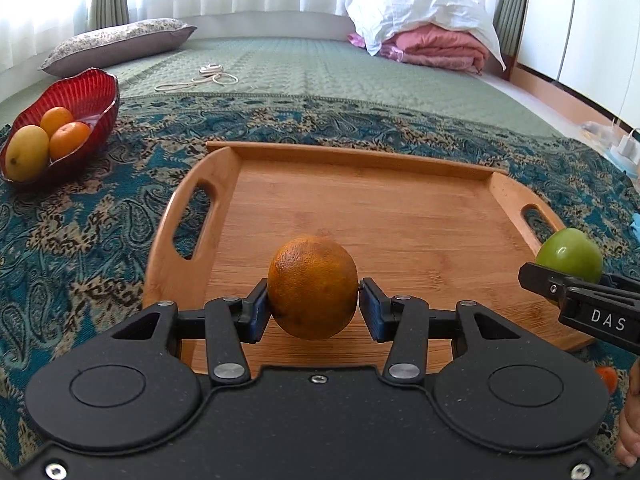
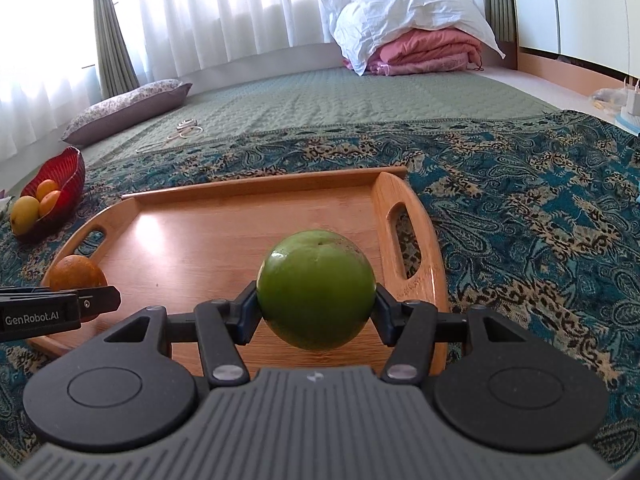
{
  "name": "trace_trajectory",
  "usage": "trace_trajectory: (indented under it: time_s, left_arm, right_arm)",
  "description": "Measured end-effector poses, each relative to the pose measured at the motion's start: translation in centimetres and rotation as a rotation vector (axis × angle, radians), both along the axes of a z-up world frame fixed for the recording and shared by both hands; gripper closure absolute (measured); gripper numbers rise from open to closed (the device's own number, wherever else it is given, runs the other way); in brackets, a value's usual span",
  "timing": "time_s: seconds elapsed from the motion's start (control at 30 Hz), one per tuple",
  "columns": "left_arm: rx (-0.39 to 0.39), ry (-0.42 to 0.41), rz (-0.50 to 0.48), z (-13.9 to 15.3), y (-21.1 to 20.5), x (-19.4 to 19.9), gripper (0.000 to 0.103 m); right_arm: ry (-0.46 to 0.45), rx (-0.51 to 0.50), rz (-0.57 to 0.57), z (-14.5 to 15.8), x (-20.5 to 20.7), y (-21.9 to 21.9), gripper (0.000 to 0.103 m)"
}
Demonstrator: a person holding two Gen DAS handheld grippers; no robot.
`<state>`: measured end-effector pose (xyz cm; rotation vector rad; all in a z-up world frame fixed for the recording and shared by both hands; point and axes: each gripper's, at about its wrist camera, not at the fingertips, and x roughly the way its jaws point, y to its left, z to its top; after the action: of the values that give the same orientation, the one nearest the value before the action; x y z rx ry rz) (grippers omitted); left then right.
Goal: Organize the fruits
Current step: 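Lift both fruits and lower them onto the wooden tray, then open both grippers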
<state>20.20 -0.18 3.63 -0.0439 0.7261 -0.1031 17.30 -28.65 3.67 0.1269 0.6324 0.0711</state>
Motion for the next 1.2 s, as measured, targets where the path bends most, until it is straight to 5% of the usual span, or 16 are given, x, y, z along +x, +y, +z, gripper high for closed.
trace_trajectory:
  time_s: [0.87,1.0,1.2]
  left_arm:
    - [0.049,-0.008,0.001,-1.1,-0.2,1.3,0.058]
    - [0.055,-0.01,0.002,-1.0,-0.3,1.2,0.057]
    - [0.07,-0.014,0.0,-1.1,-0.4,0.8,0.041]
  right_arm:
    - [0.062,-0.056,0.01,-0.9,1.4,0.6,0.043]
    - [0.059,-0.06,0.006,-0.8,1.3,0.7,0.033]
    - [0.058,-0.049,0.002,-0.7,0.8,0.5,0.027]
